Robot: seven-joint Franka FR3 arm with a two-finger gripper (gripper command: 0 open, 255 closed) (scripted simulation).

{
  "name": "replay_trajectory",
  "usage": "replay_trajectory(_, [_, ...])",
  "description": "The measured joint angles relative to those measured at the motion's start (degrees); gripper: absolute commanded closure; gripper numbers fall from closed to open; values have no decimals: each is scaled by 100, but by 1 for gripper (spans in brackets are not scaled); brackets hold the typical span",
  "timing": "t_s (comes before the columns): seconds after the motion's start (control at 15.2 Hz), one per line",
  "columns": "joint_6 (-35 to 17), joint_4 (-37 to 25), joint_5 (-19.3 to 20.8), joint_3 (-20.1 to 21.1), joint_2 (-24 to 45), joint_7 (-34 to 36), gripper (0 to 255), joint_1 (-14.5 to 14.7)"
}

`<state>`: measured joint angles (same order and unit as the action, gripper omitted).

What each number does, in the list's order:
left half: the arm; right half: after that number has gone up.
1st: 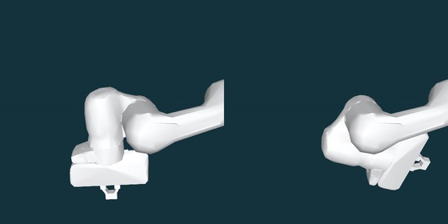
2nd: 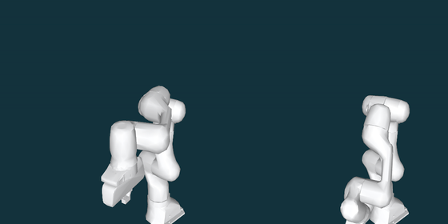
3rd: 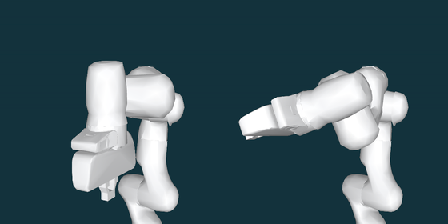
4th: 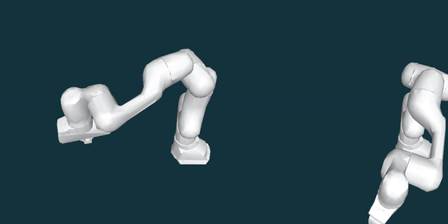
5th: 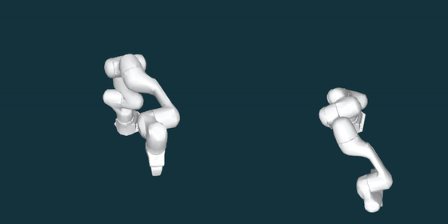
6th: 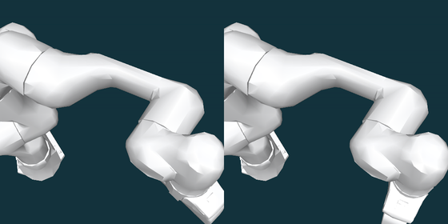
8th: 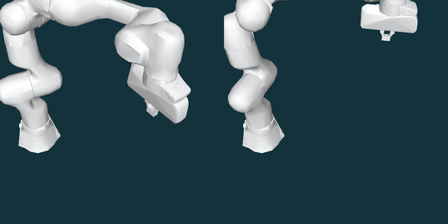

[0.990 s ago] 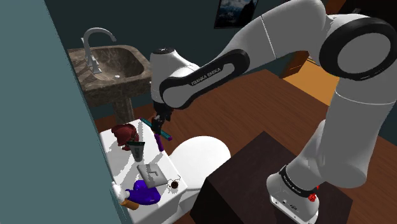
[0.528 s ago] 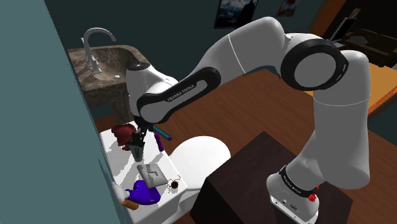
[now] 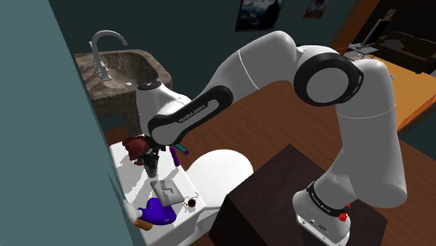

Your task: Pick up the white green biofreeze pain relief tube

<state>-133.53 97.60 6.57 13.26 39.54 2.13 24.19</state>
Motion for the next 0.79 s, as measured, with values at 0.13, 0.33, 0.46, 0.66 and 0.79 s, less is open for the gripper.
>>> replay_trajectory(0.13, [-58, 1, 12, -11, 59, 7, 255, 10])
replay_trajectory(0.33, [-77, 7, 15, -13, 69, 11, 255, 13])
replay_trajectory(0.46, [-79, 6, 15, -13, 67, 10, 255, 13])
replay_trajectory(0.66, [-80, 7, 15, -13, 65, 10, 255, 12])
replay_trajectory(0.79, [-78, 0, 16, -13, 69, 11, 255, 13])
